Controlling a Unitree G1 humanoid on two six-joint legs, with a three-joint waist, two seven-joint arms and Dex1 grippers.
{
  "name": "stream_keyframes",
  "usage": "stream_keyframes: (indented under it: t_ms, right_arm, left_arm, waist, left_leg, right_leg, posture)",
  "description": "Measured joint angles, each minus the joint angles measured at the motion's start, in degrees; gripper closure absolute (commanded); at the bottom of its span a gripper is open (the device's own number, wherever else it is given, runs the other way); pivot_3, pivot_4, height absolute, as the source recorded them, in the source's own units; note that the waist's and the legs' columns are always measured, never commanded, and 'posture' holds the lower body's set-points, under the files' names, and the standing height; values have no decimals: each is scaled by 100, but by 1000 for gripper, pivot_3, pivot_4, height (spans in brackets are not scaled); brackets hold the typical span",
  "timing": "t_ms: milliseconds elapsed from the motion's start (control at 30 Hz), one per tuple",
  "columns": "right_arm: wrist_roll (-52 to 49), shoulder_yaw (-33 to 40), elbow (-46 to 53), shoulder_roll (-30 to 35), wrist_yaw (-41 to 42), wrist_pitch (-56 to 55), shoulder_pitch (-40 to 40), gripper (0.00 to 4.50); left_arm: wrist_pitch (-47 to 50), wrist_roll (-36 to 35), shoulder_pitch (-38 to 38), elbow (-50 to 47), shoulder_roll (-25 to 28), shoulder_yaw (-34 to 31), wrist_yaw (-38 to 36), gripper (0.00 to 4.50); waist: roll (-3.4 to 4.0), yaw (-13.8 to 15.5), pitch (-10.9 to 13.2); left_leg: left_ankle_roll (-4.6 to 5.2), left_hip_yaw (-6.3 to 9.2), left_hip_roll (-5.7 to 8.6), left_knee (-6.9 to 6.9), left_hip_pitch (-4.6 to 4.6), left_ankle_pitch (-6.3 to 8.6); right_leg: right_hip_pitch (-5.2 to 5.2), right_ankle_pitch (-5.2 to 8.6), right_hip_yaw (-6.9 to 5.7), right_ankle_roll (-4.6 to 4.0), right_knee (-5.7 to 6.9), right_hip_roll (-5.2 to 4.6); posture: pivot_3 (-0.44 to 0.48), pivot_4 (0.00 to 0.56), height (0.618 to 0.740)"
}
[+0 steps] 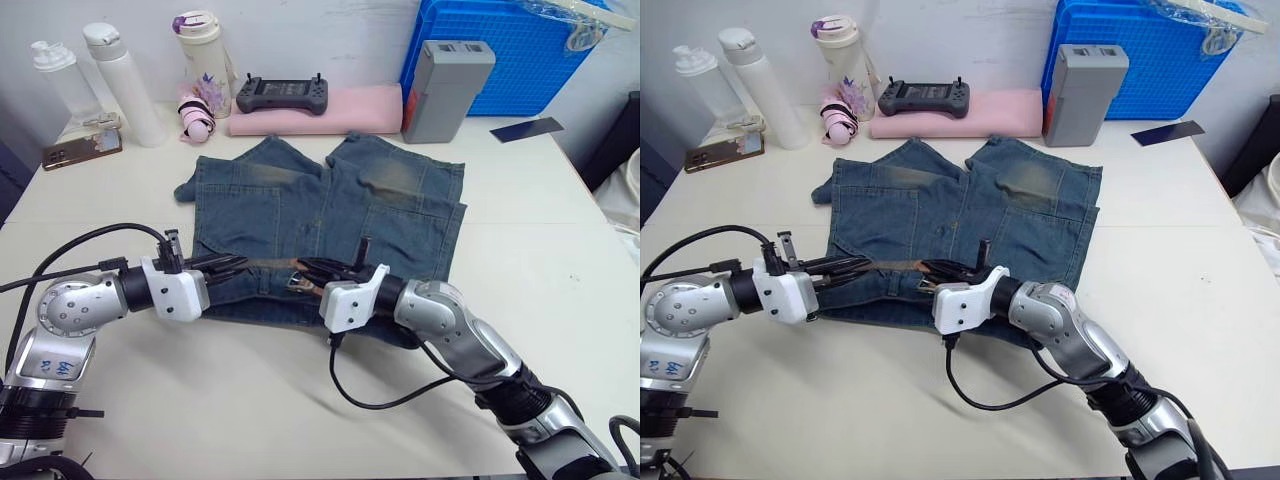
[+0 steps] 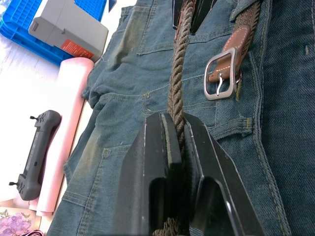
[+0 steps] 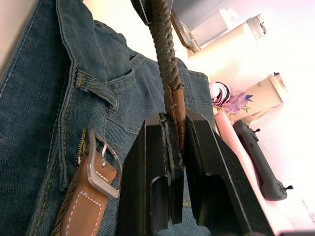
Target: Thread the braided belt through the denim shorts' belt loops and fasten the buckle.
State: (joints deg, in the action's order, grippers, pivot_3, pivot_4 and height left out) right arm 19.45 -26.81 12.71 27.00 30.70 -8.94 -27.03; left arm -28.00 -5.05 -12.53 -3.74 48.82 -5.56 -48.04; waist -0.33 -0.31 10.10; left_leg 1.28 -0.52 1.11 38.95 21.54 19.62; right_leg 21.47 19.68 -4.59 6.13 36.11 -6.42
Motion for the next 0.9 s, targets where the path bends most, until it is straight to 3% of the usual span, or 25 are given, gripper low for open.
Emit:
stream_keyframes:
  t_ms: [200,267,400,567,700,900]
  right_arm:
    - [88,14,-118,-81,26,0,-1,4500]
    - [134,25,-182,-89,33,10,-4,4500]
    - [162,35,-197,-101,68,26,-3,4500]
    - [266,31,-234,-183,74,27,-9,4500]
    - [431,36,-348,-205,9,8,-5,4500]
    - [707,39,-379,-224,-174,-130,-8,4500]
  left_arm:
    - [683,-226,156,-307,5,-23,-39,2016]
    - [1317,-521,271,-607,78,-114,-61,1137]
    - [3518,-2157,416,-1227,574,-756,-199,1137]
    - [6725,-6230,737,-1736,932,-2316,571,1137]
    - [7660,-8631,2043,-2079,497,-2590,1759,1137]
    - [7293,-10403,2866,-2422,-419,-1973,4150,1137]
  waist:
    - [0,-4,0]
    - [0,-7,0]
    - [-1,-23,1]
    - [1,-116,1]
    - [3,-148,3]
    - [5,-97,4]
  left_leg:
    - [0,2,0,0,0,0]
    - [0,5,-2,0,0,0]
    - [0,12,-7,2,1,0]
    - [0,29,-5,2,-1,0]
    - [-3,38,-5,-2,-16,1]
    - [-7,53,10,6,-25,-1]
  right_leg:
    - [0,0,5,0,2,0]
    - [0,0,14,0,3,0]
    - [-1,0,20,-1,6,0]
    - [-4,0,34,-1,12,-3]
    - [-5,2,56,-4,36,-2]
    - [-18,5,101,-10,36,1]
  posture:
    - [0,150,739]
    - [0,150,739]
    - [0,150,739]
    - [0,150,739]
    - [0,150,739]
    - [0,150,739]
